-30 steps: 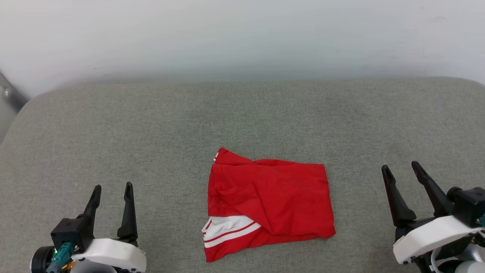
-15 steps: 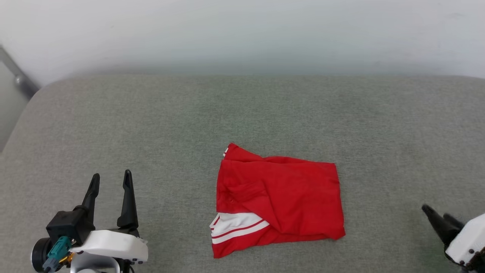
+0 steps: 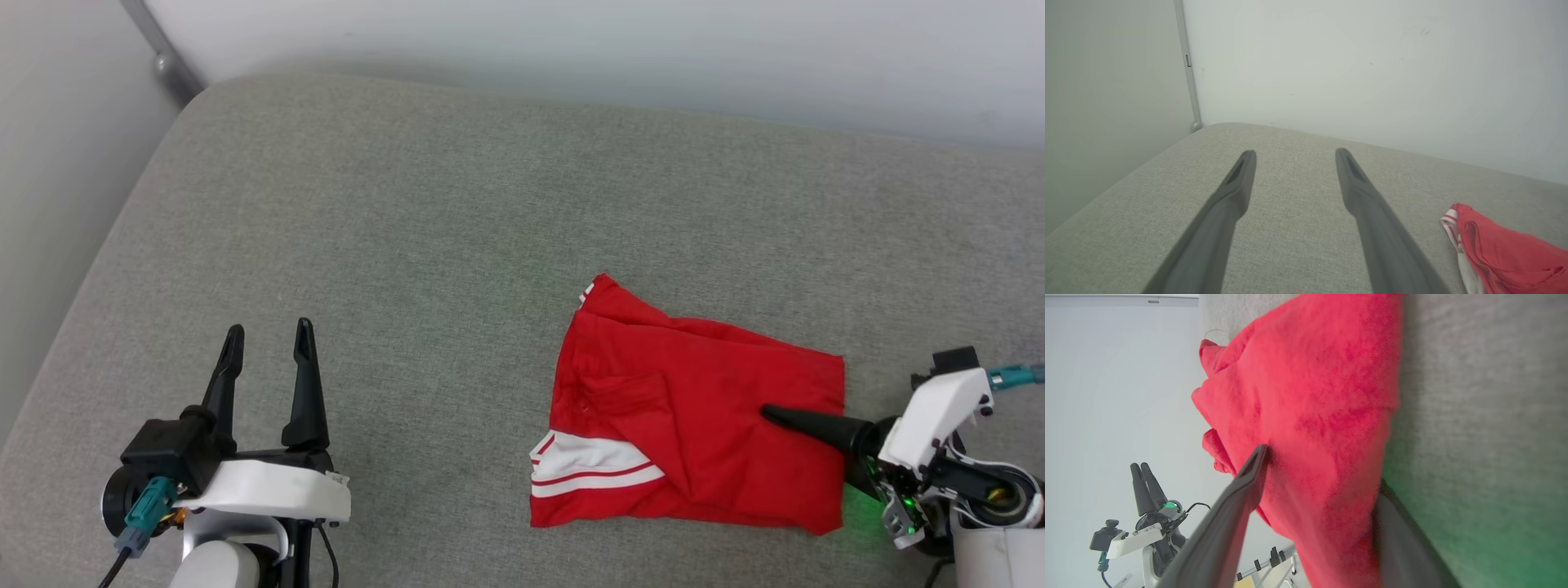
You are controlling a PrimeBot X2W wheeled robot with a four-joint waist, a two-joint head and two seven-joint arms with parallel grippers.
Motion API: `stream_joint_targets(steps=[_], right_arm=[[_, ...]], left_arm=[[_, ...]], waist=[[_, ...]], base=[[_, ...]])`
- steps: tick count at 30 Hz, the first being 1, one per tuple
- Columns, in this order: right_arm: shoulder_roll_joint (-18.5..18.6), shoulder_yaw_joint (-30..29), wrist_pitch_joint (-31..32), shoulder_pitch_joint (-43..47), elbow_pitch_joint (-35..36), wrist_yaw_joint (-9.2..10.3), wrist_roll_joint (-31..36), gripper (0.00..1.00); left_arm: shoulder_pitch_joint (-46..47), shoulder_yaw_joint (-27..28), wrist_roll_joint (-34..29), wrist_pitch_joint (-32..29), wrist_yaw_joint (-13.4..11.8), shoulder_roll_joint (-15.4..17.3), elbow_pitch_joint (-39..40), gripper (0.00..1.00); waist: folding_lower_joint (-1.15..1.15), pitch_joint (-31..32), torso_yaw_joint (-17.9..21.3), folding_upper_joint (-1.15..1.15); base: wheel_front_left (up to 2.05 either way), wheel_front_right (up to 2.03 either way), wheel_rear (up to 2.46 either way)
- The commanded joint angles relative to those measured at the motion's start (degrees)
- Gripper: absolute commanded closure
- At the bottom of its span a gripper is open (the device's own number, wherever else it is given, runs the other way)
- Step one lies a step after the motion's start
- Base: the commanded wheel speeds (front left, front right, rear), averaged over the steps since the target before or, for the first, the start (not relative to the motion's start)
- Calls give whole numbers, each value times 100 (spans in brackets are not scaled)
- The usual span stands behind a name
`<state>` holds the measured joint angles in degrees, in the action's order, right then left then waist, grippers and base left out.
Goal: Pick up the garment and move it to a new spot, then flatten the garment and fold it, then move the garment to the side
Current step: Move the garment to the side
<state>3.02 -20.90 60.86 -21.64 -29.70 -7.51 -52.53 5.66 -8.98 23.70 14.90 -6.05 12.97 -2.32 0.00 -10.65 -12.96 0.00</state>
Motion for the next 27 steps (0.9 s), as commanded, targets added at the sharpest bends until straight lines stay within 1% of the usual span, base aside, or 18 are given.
stream_joint_targets(steps=[1, 2, 3, 6, 9, 12, 14, 19, 22, 25, 27], right_arm=[[-24, 124, -63, -30, -132, 4, -13, 56], [-25, 200, -107, -42, -135, 4, 31, 82], [-25, 257, -151, -54, -112, 4, 50, 100], [-25, 372, -240, -64, 20, 3, 181, 100], [11, 573, -361, -24, 343, 2, 467, 100], [194, 925, -539, 75, 773, 3, 895, 100], [367, 1266, -648, 146, 1065, 3, 1260, 100], [937, 2087, -937, 213, 1668, 3, 2222, 100], [1210, 2302, -982, 187, 1828, 3, 2638, 100], [1352, 2371, -1043, 88, 1915, 3, 2946, 100], [1356, 2407, -1085, 26, 1938, 3, 3040, 100]], left_arm=[[82, 43, -60, 39, 47, -37, -33, 0], [89, 65, -90, 40, 67, -58, -52, 0], [97, 91, -112, 40, 93, -79, -60, 0], [95, 140, -154, 40, 120, -111, -73, 0], [55, 201, -216, 39, 170, -157, -96, 0], [36, 236, -290, 40, 225, -176, -99, 0], [17, 254, -328, 40, 251, -191, -102, 0], [-33, 314, -381, 40, 351, -175, -63, 0], [12, 323, -460, 40, 404, -154, 5, 0], [71, 294, -534, 34, 459, -115, 73, 0], [94, 281, -586, 33, 481, -80, 121, 0]], waist=[[0, -41, -60, 0], [0, -44, -73, 0], [0, -43, -81, 0], [0, -35, -71, 0], [0, 9, -2, 0], [0, 52, 123, 0], [0, 86, 255, 0], [0, 104, 821, 0], [0, 47, 1250, 0], [0, -57, 1750, 0], [0, -137, 2106, 0]], base=[[0, 0, 0], [0, 0, 0], [0, 0, 0], [0, 0, 0], [0, 0, 0], [0, 0, 0], [0, 0, 0], [0, 0, 0], [0, 0, 0], [0, 0, 0], [0, 0, 0]])
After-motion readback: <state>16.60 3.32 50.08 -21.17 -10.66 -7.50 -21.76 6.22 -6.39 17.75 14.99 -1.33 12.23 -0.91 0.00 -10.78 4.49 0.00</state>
